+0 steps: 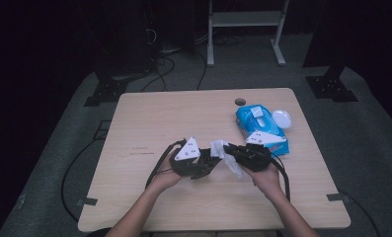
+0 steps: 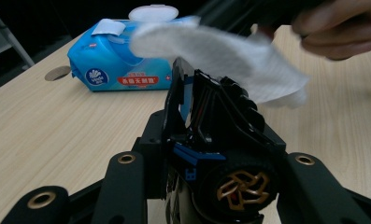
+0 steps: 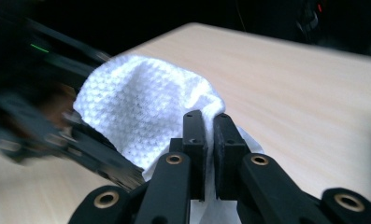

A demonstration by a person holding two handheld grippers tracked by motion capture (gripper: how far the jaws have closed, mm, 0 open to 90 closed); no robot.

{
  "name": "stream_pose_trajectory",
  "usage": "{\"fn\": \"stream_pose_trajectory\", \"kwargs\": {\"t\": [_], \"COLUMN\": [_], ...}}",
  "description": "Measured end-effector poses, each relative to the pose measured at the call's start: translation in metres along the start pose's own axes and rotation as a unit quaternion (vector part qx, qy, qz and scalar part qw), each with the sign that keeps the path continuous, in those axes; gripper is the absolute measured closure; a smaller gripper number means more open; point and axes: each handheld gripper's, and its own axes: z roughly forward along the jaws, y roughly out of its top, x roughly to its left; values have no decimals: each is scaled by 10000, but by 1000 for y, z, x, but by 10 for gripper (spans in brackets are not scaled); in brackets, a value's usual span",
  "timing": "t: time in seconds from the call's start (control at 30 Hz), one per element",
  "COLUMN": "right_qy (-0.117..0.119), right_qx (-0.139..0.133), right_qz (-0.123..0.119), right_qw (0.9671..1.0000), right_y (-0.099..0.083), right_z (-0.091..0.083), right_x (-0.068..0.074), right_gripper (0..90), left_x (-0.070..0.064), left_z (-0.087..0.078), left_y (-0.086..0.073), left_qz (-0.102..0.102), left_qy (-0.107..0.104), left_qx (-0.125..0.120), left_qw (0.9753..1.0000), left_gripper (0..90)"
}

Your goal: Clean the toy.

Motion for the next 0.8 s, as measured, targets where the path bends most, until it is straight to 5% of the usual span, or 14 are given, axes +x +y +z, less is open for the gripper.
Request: {"fn": "stream_pose_trajectory", "kwargs": {"t": [0.07, 0.13, 0.2, 0.57, 0.8], "right_qy": [69, 475, 807, 823, 749], "right_qx": [135, 220, 105, -117, -109], "right_qz": [250, 560, 618, 352, 256], "right_qw": [9996, 9971, 9948, 9959, 9968], "right_y": [-8, -14, -13, 3, 3], "right_z": [4, 9, 9, -2, 5], "right_x": [-9, -14, -11, 4, 6], "right_gripper": [845, 845, 845, 846, 846], "left_x": [0, 0, -1, -4, 0], "left_z": [0, 1, 1, 4, 3], "left_y": [0, 1, 1, 2, -5], "left_qz": [5, -1, -28, -24, -234], "left_qy": [3, 17, 51, 87, 100], "left_qx": [-7, -13, -51, -126, -223], "left_qw": [10000, 10000, 10000, 9999, 9994], "left_gripper": [573, 574, 574, 574, 574]}}
